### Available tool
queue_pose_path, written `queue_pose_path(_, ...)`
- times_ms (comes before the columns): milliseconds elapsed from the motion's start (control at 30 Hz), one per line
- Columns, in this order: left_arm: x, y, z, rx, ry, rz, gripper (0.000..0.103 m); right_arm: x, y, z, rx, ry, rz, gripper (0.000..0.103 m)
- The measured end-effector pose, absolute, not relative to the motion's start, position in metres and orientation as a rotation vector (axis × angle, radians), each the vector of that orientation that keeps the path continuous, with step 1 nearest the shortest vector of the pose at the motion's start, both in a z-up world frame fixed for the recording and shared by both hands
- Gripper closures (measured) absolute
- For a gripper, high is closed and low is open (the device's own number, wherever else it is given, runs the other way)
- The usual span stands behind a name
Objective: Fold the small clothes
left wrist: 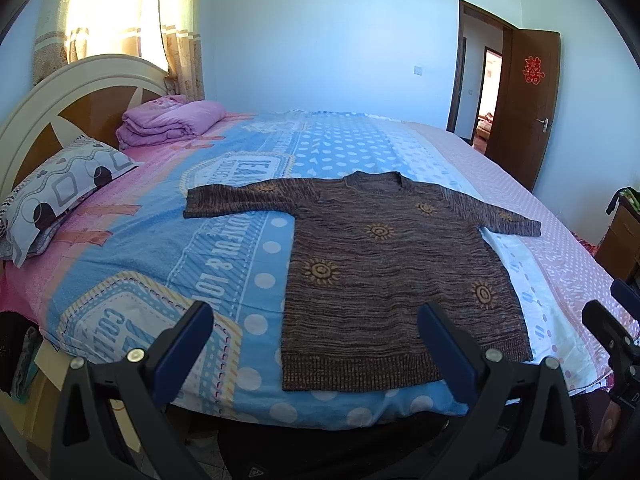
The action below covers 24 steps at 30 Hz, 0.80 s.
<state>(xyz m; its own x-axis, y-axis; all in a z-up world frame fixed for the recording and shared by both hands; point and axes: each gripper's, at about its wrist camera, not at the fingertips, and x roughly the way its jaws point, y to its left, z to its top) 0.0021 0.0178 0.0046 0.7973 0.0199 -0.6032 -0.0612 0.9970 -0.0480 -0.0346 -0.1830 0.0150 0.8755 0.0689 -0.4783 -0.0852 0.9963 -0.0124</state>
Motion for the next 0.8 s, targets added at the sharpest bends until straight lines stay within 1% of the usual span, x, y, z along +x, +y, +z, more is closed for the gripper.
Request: queue_pose_path(800,0.0036,0.019,0.003,-0.07,0.653,0.046,0.0,-0.0347,-0.1817,0.0131,-0.031,0.509,0.085,0.001)
